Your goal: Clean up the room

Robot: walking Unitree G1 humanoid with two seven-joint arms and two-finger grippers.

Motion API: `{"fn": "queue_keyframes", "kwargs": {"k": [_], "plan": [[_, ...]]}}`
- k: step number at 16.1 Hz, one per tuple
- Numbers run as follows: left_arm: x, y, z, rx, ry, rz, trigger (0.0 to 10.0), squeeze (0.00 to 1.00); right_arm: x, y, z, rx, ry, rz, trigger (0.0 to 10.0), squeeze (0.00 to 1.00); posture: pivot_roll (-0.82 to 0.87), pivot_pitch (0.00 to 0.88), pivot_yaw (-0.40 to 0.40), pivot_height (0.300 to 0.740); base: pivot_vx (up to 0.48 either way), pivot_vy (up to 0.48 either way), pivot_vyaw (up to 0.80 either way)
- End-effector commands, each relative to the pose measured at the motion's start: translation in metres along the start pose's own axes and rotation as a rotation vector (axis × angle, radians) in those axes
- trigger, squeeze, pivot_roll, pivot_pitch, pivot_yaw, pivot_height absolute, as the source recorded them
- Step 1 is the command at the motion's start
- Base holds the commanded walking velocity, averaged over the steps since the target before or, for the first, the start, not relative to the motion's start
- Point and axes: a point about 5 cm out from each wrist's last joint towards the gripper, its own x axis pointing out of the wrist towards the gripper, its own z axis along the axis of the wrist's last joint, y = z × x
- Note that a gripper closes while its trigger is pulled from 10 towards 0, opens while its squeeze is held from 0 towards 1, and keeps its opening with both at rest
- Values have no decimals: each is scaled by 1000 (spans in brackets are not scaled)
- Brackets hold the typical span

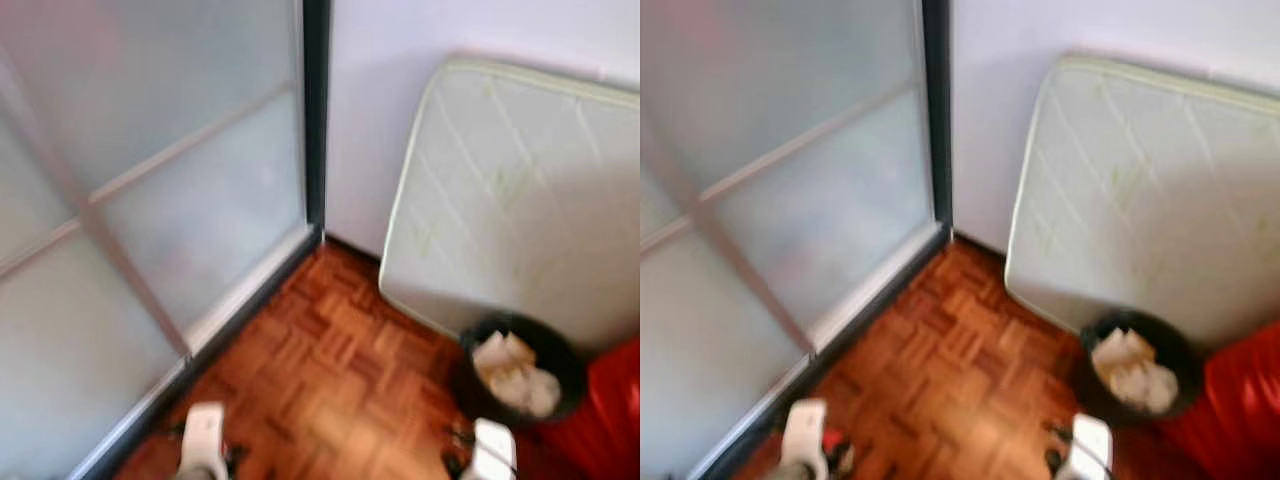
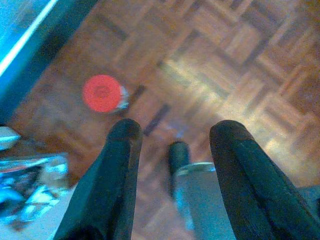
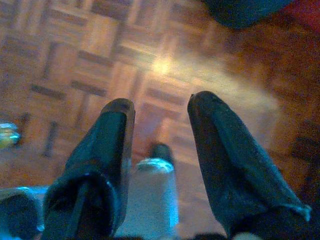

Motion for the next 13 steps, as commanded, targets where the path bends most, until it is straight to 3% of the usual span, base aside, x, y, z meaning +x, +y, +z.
{"fn": "queue_keyframes", "kwargs": {"k": [1,7,13], "plan": [[0,-6,-1,0,5,-14,10000,0,-2,-13,-3,3,12,-30,10000,0,58,82,13,740,315,0,0],[1,-6,0,0,4,-17,10000,0,-6,-21,-13,13,19,-32,10000,0,50,93,13,740,316,0,0],[1,-5,1,5,4,-16,10000,0,-8,-7,-24,15,19,-6,10000,0,49,115,12,740,319,0,0]]}}
